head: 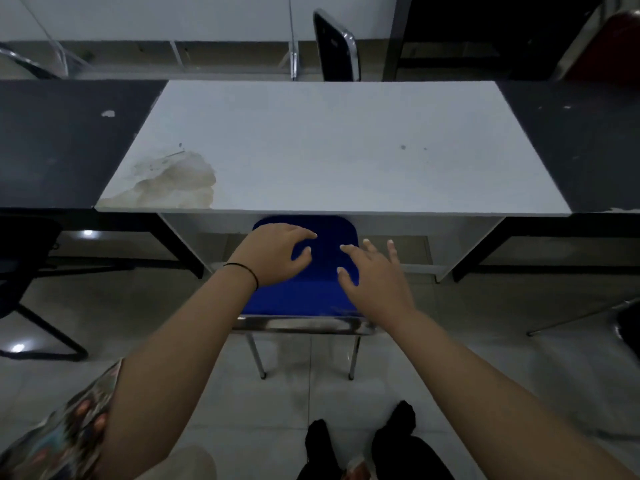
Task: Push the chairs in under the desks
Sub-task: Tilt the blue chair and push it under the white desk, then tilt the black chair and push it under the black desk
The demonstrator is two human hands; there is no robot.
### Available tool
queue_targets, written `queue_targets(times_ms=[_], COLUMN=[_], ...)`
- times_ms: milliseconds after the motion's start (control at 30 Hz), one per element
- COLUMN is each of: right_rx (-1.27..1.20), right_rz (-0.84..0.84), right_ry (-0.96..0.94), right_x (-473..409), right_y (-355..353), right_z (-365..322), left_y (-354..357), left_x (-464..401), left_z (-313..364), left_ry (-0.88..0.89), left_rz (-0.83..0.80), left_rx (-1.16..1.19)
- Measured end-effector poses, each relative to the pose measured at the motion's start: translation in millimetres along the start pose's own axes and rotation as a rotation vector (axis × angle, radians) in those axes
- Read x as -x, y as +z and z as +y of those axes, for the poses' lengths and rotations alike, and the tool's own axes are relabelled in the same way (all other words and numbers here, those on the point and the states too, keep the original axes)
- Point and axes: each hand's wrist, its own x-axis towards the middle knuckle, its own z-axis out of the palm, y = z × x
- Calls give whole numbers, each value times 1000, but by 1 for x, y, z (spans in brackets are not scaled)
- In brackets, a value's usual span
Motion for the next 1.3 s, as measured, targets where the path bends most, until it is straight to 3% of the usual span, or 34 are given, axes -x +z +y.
queue_targets(times_ms=[300,467,733,1033,1300], right_rx=[-72,-133,-370,-397,-483], right_rz=[-28,-17,101,205,305], right_ry=[174,308,526,723,890], right_x=[-10,7,40,103,149], right_y=[-76,-126,-198,-248,-278], right_z=[101,189,302,399,469], left_y=[7,14,35,54,82], left_x=[-97,-172,-264,-324,-380], left_z=[74,157,293,438,546], left_ry=[6,41,187,421,601], left_rz=[-138,-205,-231,-206,-289], left_rx=[2,25,12,43,86])
